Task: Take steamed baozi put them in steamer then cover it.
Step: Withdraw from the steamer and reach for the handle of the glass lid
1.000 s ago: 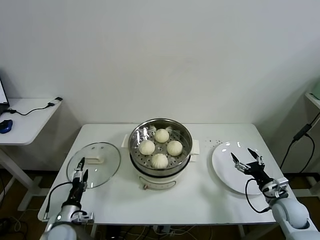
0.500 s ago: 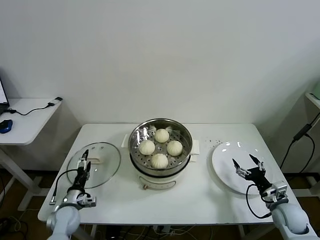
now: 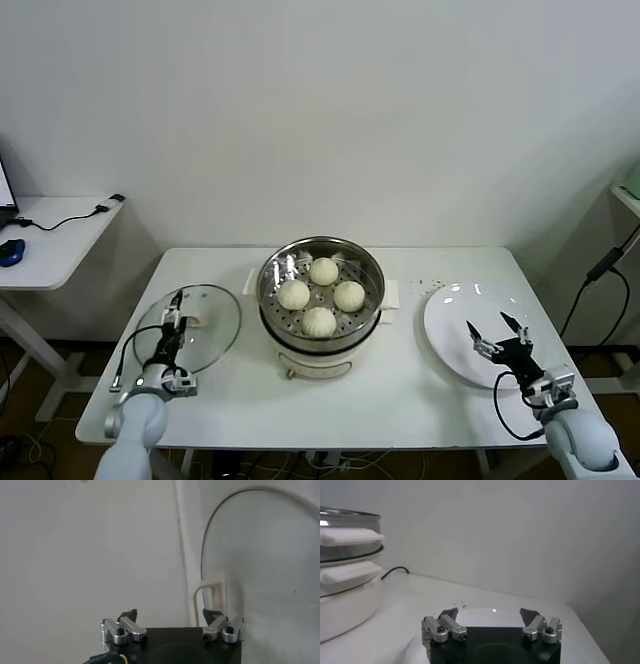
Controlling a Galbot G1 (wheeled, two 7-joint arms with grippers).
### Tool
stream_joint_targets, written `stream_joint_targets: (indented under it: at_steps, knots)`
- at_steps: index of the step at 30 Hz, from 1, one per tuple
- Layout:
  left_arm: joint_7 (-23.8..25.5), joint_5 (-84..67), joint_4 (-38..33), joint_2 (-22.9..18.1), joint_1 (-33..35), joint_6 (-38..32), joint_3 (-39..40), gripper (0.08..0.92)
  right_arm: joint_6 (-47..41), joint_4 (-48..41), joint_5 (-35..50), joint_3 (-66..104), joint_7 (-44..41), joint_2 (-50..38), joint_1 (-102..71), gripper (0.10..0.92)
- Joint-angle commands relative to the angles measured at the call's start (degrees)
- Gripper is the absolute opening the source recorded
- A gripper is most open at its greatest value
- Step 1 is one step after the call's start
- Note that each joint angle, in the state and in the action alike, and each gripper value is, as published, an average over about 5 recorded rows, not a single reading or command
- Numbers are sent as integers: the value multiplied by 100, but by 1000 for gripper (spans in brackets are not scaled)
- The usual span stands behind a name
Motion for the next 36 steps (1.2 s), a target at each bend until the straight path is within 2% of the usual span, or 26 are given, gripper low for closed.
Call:
stream_joint_targets:
  at_steps: [1, 9, 12, 27, 33, 36]
  knots:
    - [-15, 9, 334, -22, -414, 69, 125, 823, 9, -13, -63, 24, -15, 20, -23, 823]
    - [0, -123, 496, -46, -507, -7, 157, 819, 40, -52, -137, 68, -26, 58, -39, 823]
    - [13, -139, 534, -43, -497, -42, 143, 781, 54, -71, -162, 84, -32, 77, -46, 823]
    - [67, -366, 348, 75, -379, -123, 36, 355, 129, -126, -281, 76, -42, 140, -25, 823]
    - [190, -830, -455, 358, 43, -18, -46, 190, 158, -157, -284, 76, -43, 121, 3, 823]
    - [284, -1079, -1130, 561, 390, 150, -133, 157, 170, -171, -272, 89, -47, 108, 14, 823]
